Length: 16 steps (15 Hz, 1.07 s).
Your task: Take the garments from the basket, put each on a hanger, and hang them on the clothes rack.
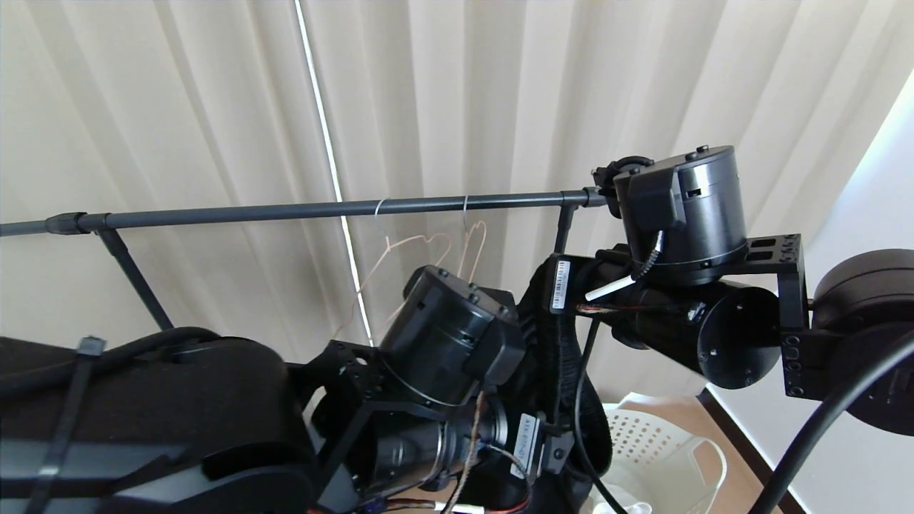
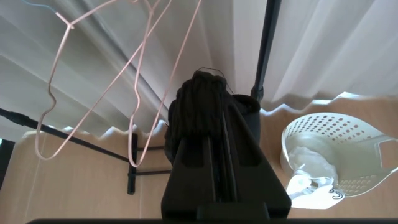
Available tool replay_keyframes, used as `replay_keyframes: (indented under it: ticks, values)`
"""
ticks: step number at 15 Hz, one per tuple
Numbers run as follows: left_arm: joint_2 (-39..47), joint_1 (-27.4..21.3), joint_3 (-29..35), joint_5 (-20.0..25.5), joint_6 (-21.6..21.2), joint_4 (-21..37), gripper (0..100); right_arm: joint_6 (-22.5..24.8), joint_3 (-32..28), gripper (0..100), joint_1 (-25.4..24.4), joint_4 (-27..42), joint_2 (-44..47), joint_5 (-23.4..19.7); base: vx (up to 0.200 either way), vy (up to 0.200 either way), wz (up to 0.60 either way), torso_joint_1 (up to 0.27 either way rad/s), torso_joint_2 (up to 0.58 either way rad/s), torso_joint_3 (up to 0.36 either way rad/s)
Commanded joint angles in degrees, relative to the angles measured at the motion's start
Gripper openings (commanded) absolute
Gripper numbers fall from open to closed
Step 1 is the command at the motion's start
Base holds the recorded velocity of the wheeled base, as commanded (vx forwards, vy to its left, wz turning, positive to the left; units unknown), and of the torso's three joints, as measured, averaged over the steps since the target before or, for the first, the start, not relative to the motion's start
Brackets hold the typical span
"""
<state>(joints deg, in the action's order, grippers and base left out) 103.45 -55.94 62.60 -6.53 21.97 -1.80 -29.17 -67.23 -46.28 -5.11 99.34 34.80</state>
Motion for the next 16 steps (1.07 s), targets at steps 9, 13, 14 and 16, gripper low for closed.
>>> replay_keyframes:
  ticks: [9, 13, 14, 16]
  values:
    - [14.2, 0.0, 7.0, -13.1, 2.0, -3.7, 100, 0.0, 1.0, 0, -2.2, -0.2, -3.0, 0.4, 0.0, 0.0, 0.0, 0.0, 0.0, 0.0]
    - [16.2, 0.0, 5.3, -17.0, 1.8, -3.8, 100, 0.0, 1.0, 0, -1.8, -0.2, -5.1, 0.6, 0.0, 0.0, 0.0, 0.0, 0.0, 0.0]
    - [16.0, -0.1, 3.8, -17.5, 1.8, -3.8, 100, 0.2, 1.0, 0, -0.9, -0.2, -5.9, 0.6, 0.0, 0.0, 0.0, 0.0, 0.0, 0.0]
    - [15.6, -0.1, 0.9, -18.0, 1.8, -3.9, 100, 0.3, 1.0, 0, 0.7, -0.1, -7.1, 0.5, 0.0, 0.0, 0.0, 0.0, 0.0, 0.0]
